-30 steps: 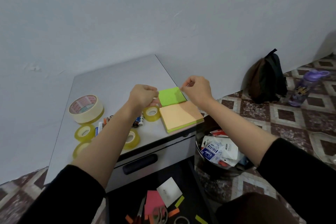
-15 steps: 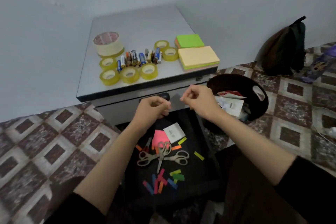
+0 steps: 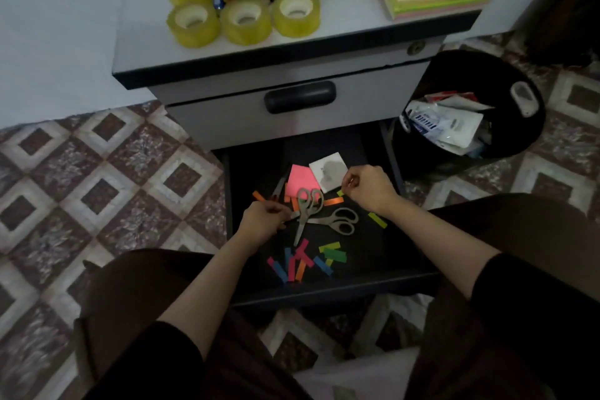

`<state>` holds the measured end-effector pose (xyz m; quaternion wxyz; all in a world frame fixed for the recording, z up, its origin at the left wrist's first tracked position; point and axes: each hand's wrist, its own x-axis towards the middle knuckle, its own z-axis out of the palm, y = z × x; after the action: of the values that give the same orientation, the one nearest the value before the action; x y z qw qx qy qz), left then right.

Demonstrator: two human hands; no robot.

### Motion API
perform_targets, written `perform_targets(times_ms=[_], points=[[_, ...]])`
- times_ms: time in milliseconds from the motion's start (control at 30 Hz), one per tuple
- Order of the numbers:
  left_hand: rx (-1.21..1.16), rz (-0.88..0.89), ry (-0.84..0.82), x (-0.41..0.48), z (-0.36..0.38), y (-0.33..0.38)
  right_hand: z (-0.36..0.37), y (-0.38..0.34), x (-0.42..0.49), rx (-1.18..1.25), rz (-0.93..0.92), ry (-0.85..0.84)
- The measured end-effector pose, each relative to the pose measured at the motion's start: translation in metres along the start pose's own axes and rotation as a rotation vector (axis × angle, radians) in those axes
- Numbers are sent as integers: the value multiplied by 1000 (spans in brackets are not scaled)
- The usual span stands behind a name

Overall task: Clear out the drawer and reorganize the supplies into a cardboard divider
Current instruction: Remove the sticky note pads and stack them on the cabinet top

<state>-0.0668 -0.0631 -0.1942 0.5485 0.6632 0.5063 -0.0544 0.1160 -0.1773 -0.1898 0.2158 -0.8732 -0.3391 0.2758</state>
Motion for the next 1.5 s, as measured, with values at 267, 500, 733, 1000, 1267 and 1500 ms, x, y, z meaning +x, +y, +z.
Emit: perform_targets(times_ms=[267, 500, 733, 1000, 1267, 1500], points=[[131, -47, 39, 52, 9, 8, 26, 4, 50, -292, -13, -177], [244, -57, 48, 83, 16, 23, 34, -4, 89, -470, -97, -295], [191, -88, 78, 95, 21, 23, 49, 9, 89, -356, -69, -255], [191, -91, 80, 85, 28, 14, 49, 7, 66, -473, 79, -231], [85, -5, 145, 60, 9, 22, 29, 7, 46, -137, 112, -367], [-15, 111, 180, 12, -10, 34, -8, -5, 16, 192, 165, -309]])
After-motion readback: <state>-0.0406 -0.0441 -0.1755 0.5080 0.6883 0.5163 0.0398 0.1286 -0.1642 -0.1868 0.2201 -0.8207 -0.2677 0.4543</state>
